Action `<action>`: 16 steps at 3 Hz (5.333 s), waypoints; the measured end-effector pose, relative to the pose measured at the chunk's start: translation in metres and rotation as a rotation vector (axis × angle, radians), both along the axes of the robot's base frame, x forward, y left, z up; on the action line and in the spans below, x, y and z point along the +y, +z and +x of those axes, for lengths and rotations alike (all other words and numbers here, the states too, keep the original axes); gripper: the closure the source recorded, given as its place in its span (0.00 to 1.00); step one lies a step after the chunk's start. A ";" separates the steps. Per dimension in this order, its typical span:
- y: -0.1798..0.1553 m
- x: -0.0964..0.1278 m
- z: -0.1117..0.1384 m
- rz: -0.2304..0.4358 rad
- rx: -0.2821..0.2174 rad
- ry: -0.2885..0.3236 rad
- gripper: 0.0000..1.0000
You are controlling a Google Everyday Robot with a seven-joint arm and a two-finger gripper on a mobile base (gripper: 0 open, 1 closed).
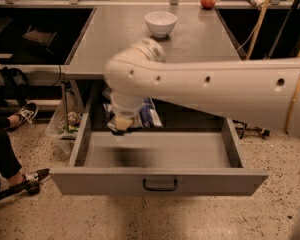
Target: Pick blue chip bag from top drawer and place on counter
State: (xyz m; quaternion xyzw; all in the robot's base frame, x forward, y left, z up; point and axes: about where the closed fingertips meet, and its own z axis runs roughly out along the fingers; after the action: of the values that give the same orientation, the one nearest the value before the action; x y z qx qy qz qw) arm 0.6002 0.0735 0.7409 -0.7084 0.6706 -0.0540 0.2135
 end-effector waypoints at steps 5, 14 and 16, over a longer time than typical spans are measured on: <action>-0.021 -0.158 0.058 -0.041 0.358 -0.143 1.00; 0.319 -0.271 0.082 0.007 -0.071 -0.610 1.00; 0.271 -0.274 0.123 0.175 -0.024 -0.587 1.00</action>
Offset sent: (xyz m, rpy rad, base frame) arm -0.0080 0.0198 0.0428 -0.0547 -0.0767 0.0094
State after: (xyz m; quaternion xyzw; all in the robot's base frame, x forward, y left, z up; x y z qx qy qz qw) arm 0.7229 -0.2006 1.0115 -0.4627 0.8461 -0.0636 0.2568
